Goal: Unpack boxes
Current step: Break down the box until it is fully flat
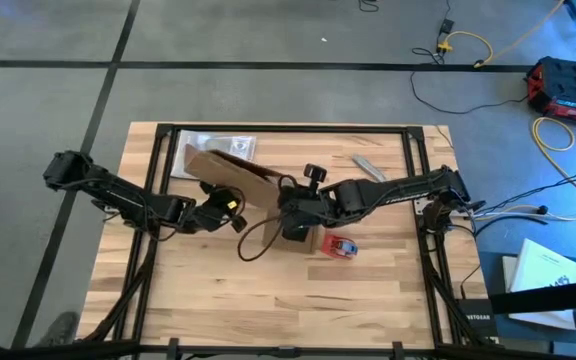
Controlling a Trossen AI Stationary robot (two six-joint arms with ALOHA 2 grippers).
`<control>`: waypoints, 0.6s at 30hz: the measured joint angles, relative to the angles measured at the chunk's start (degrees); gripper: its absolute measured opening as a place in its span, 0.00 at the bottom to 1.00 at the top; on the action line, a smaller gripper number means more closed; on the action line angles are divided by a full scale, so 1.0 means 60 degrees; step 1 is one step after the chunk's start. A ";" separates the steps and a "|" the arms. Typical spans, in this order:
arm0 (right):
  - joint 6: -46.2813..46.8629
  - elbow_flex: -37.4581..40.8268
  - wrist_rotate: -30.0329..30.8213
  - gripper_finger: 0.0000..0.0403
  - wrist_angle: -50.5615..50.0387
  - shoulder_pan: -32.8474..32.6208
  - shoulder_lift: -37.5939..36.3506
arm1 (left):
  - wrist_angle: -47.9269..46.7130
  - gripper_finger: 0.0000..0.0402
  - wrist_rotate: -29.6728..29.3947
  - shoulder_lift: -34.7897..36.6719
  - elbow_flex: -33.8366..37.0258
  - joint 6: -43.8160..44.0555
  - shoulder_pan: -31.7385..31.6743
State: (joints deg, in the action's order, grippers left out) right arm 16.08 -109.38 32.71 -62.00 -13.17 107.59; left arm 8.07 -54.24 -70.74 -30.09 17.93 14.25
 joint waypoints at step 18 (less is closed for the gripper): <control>-0.0258 -0.0922 0.4547 0.00 -0.0059 0.0403 0.0044 | 0.1579 0.00 0.0315 0.0095 -0.0033 0.1295 0.2619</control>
State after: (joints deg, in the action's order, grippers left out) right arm 14.53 -114.92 59.99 -62.35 -10.75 107.85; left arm 17.54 -52.35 -70.17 -30.28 25.70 29.96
